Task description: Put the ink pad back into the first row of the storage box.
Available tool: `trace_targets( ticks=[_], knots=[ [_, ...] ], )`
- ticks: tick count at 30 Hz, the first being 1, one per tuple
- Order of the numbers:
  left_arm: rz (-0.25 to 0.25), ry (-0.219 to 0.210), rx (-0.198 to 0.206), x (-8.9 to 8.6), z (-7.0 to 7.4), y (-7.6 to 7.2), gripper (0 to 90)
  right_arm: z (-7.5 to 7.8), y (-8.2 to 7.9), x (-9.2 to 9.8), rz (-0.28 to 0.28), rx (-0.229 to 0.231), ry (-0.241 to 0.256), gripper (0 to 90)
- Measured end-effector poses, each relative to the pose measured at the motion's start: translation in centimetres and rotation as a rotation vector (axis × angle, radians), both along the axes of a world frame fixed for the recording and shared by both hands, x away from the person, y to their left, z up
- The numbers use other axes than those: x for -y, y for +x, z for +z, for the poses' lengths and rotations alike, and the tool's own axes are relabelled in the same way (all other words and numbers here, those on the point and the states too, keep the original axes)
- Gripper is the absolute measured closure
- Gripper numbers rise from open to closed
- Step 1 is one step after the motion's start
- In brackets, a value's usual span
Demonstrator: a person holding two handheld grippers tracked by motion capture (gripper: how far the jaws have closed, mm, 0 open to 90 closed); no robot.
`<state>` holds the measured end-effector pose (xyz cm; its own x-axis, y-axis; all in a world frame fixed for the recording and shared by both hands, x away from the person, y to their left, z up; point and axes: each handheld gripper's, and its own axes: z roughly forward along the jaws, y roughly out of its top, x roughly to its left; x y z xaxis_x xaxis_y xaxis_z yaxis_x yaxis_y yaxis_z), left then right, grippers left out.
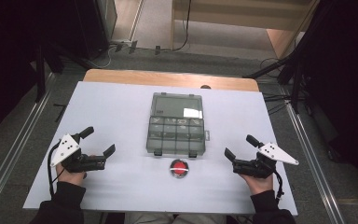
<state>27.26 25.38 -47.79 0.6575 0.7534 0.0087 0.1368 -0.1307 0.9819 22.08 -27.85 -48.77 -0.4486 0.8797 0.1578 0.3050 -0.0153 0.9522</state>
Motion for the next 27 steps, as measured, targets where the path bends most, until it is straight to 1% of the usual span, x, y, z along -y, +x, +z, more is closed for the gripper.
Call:
trace_targets(
  ticks=[6,9,10,15,22,24,25,27],
  knots=[
    [-0.015,0.003,-0.006,0.18,0.01,-0.17,0.0,-0.01,-0.05,-0.03,0.003,-0.006,-0.005,0.0],
    [-0.013,0.000,-0.005,0.26,0.05,-0.31,0.0,0.02,-0.08,-0.06,0.011,-0.004,-0.004,0.0],
    [-0.016,-0.001,-0.002,0.27,0.09,-0.37,0.0,0.03,-0.12,-0.07,0.020,-0.002,0.007,0.0],
    [-0.008,-0.004,-0.003,0.23,0.11,-0.41,0.0,0.05,-0.16,-0.17,0.030,-0.002,0.009,0.0],
    [-0.015,-0.001,-0.006,0.25,0.10,-0.41,0.0,0.02,-0.19,-0.42,0.047,-0.012,0.005,0.0],
    [-0.028,-0.015,-0.006,0.25,0.12,-0.43,0.0,-0.01,-0.18,-0.52,0.057,-0.020,0.005,0.0],
    [-0.030,-0.016,-0.006,0.27,0.12,-0.43,0.0,-0.06,-0.17,-0.64,0.066,-0.028,0.003,0.0],
    [-0.034,-0.011,-0.008,0.32,0.10,-0.43,0.0,-0.09,-0.15,-0.72,0.071,-0.028,0.000,0.0]
  ],
)
